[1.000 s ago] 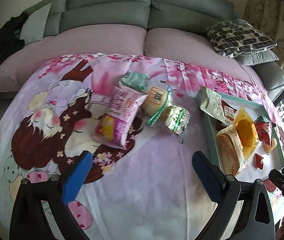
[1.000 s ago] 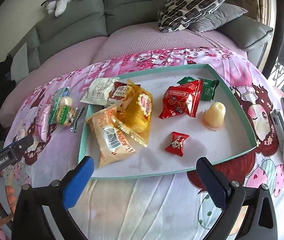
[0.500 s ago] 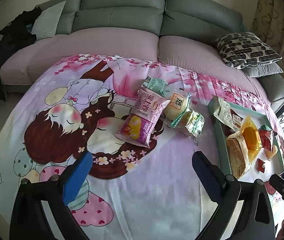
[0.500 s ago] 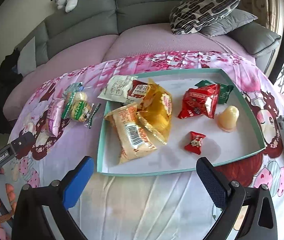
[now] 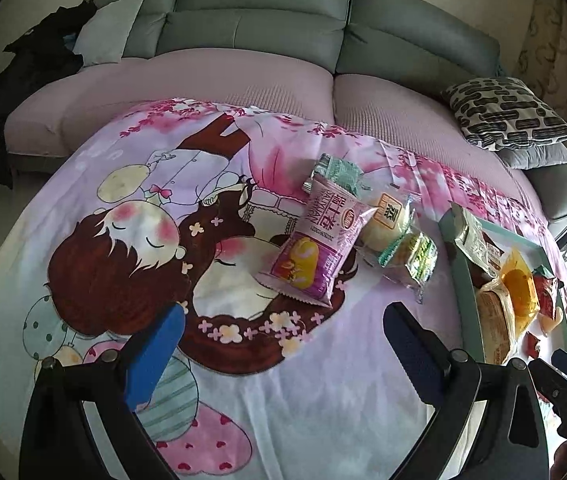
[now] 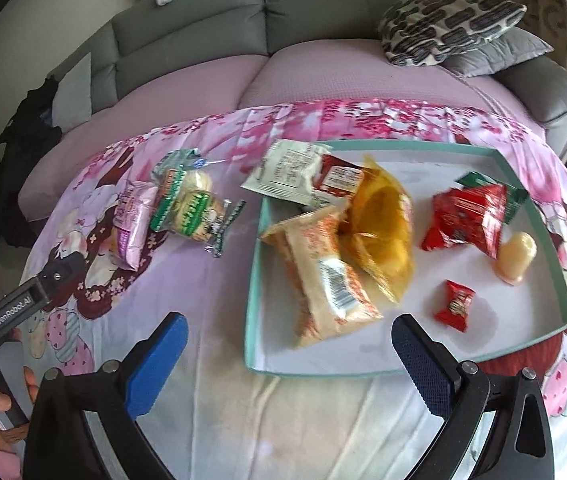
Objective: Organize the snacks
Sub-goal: 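Move both grippers back toward the remaining snacks on the cover, then grasp the pink Swiss roll packet with the left gripper while the right closes on a green-wrapped bread roll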
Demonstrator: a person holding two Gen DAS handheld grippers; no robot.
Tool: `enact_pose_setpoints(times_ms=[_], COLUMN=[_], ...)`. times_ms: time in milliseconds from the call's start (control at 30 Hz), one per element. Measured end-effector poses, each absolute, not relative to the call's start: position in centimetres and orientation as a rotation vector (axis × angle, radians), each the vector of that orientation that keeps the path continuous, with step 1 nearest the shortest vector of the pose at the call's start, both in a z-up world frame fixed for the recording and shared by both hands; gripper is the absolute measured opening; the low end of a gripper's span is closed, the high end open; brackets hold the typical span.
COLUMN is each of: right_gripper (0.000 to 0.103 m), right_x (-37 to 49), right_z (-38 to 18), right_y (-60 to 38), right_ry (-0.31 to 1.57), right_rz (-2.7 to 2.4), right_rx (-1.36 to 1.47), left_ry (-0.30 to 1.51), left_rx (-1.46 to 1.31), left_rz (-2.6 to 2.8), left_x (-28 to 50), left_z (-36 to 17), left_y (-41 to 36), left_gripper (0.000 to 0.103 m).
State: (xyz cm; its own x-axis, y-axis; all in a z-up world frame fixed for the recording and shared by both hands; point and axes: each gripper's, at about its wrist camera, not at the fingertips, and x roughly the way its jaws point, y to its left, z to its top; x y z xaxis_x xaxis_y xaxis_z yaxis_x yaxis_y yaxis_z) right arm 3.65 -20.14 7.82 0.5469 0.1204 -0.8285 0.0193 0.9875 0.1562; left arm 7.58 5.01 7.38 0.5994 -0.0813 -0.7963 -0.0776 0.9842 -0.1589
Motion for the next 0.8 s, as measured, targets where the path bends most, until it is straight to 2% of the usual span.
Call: enact_pose_setpoints(times_ms=[800], right_gripper=[0.103], right_x=[9.1], right_z=[7.7], right_y=[-16.3], right_ry=[0.967], right_rz=[0.201], right_rx=[0.070], left_ry=[1.012], left_rx=[-0.195], left_rz=[-0.048], left_x=[12.5], left_z=[5.5], left_y=[4.8], left_gripper=[0.099])
